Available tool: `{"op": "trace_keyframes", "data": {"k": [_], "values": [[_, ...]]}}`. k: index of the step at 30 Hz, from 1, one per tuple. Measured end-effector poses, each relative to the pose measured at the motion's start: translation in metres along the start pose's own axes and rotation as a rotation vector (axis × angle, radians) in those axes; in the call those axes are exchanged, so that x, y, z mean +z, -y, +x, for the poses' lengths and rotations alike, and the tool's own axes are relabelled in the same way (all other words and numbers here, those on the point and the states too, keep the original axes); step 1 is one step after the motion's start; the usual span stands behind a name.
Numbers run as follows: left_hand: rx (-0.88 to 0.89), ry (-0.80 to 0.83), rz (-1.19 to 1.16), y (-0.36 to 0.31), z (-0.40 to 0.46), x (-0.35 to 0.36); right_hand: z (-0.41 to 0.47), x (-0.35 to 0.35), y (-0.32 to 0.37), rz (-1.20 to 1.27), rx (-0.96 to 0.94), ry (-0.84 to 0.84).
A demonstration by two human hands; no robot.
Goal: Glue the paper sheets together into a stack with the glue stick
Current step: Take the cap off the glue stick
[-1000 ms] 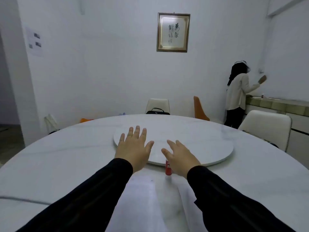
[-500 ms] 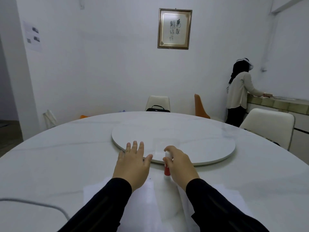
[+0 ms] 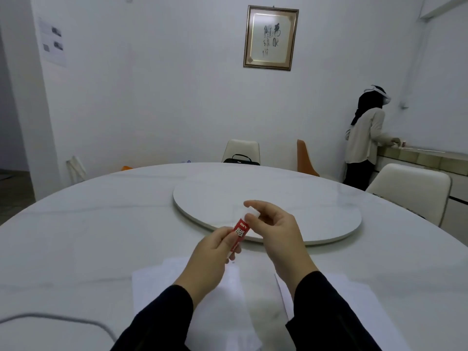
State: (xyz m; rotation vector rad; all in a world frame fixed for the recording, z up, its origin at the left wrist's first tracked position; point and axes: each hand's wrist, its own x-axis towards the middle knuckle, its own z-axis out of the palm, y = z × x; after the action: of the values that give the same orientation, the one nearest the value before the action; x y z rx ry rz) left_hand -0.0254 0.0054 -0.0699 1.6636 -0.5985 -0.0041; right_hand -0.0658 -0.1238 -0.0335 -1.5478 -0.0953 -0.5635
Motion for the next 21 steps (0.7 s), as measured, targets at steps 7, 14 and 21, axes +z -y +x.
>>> {"op": "trace_keyframes", "data": {"k": [7,14,21], "values": [[-0.087,0.044,-0.154,0.004,-0.005,-0.006,-0.004,0.009,-0.010,0.166,0.089,0.088],[-0.092,0.103,-0.299,0.005,-0.007,0.001,-0.004,0.006,-0.005,0.086,0.005,-0.027],[-0.117,0.129,-0.423,0.007,-0.006,0.007,-0.007,0.011,-0.005,0.024,0.013,-0.063]]}}
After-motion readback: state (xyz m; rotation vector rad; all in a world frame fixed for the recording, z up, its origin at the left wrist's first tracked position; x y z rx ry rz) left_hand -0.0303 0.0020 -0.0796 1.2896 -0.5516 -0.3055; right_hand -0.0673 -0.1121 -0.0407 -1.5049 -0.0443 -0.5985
